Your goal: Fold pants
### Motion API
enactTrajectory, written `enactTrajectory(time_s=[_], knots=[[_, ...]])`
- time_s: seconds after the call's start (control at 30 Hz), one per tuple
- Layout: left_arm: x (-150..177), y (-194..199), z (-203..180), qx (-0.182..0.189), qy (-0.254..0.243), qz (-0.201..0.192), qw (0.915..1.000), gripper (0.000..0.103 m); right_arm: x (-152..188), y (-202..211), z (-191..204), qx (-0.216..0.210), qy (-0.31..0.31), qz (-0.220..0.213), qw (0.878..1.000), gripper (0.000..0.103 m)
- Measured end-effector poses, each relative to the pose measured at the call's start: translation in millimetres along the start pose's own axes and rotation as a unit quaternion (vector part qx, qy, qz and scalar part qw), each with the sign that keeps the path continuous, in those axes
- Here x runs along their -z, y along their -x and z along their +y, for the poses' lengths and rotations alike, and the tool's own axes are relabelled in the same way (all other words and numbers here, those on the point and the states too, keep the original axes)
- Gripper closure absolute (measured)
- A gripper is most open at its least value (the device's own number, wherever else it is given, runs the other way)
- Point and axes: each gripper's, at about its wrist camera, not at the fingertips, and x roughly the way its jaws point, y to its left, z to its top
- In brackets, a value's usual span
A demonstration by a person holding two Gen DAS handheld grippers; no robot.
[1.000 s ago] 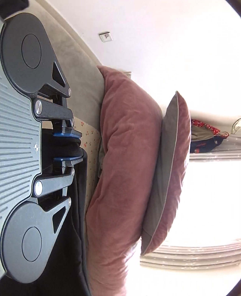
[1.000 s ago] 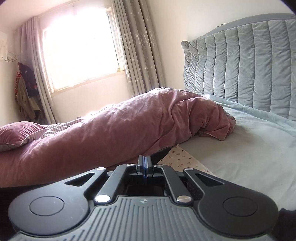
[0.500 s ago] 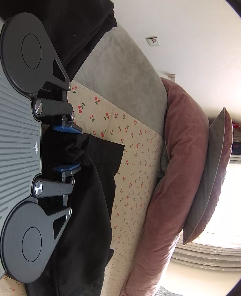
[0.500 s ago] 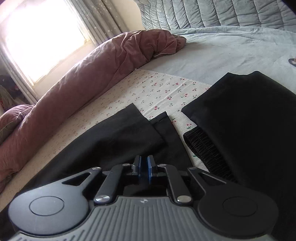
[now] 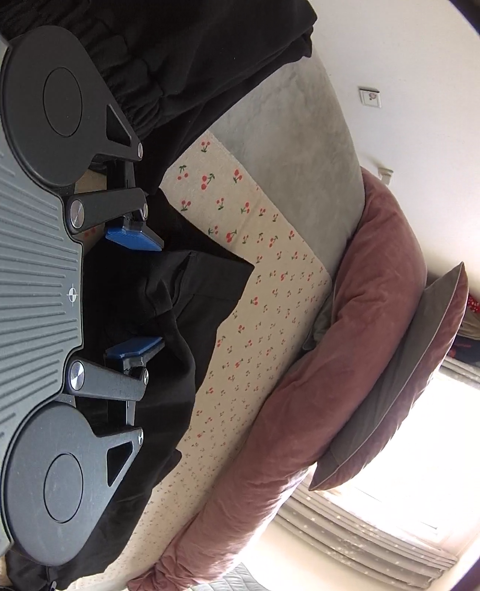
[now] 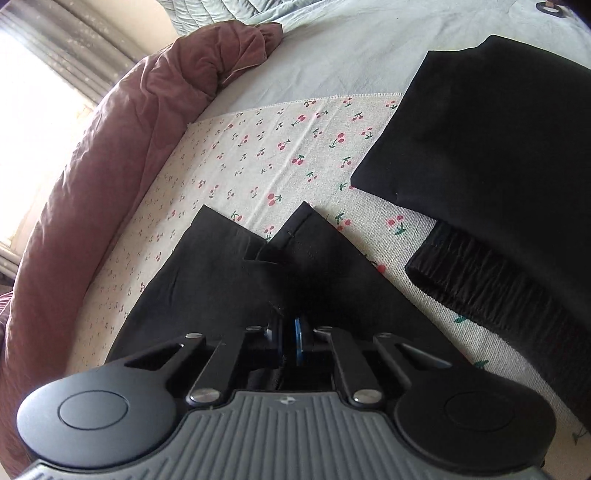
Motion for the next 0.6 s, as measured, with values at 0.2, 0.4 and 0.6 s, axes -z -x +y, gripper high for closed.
enactTrajectory(time_s=[0.2, 0.4, 0.6], knots=[[2.6, -2.4, 13.0, -0.022, 0.02, 0.005, 0.9995, 0.056, 0.1, 89.3, -3.8, -0.056, 0.057, -0.059, 0.995, 0.103], [10.9, -9.3, 20.6, -0.038, 0.03, 0.014, 0.9987, 0.056, 18.9, 88.7, -67.4, -0.015, 0.027, -0.026, 0.999, 0.103], [10.5, 12.8, 24.2, -0.051, 0.021, -0.002, 0.9984, 0.053, 47.3, 98.3, -114.6, -0.063, -0.071, -0.021, 0.995, 0.103]])
